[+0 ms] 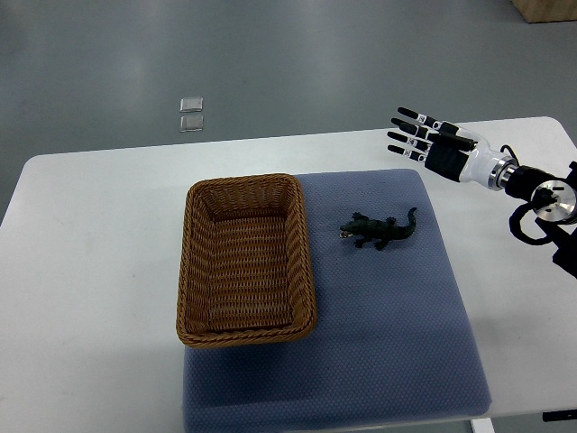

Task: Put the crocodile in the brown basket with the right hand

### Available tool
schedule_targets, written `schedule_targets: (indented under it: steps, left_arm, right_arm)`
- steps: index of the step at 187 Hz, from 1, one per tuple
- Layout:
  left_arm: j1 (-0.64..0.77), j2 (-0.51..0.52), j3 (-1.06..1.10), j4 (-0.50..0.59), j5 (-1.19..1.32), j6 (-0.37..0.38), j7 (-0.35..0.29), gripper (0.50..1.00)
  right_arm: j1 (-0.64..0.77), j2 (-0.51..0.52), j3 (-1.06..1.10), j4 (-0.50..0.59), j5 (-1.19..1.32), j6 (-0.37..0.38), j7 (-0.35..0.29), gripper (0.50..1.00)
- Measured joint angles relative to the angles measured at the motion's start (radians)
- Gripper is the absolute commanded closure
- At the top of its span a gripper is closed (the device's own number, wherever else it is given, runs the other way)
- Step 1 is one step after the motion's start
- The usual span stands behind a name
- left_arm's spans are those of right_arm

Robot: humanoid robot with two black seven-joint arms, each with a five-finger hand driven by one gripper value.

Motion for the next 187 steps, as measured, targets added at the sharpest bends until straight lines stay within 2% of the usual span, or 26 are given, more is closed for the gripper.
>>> schedule_targets:
  steps: [152, 187]
  left_arm:
    - [0.0, 0.0, -0.003, 0.011, 0.0, 0.0, 0.002, 0.5]
    - [0.0, 0.0, -0.003, 0.01, 0.0, 0.0, 0.002, 0.5]
  right_arm:
    - [0.022, -0.001, -0.003, 0.0, -0.226, 0.0, 0.011, 0.57]
    - [0.041, -0.021, -0.004, -0.002, -0.298, 0.0, 0.059, 0.57]
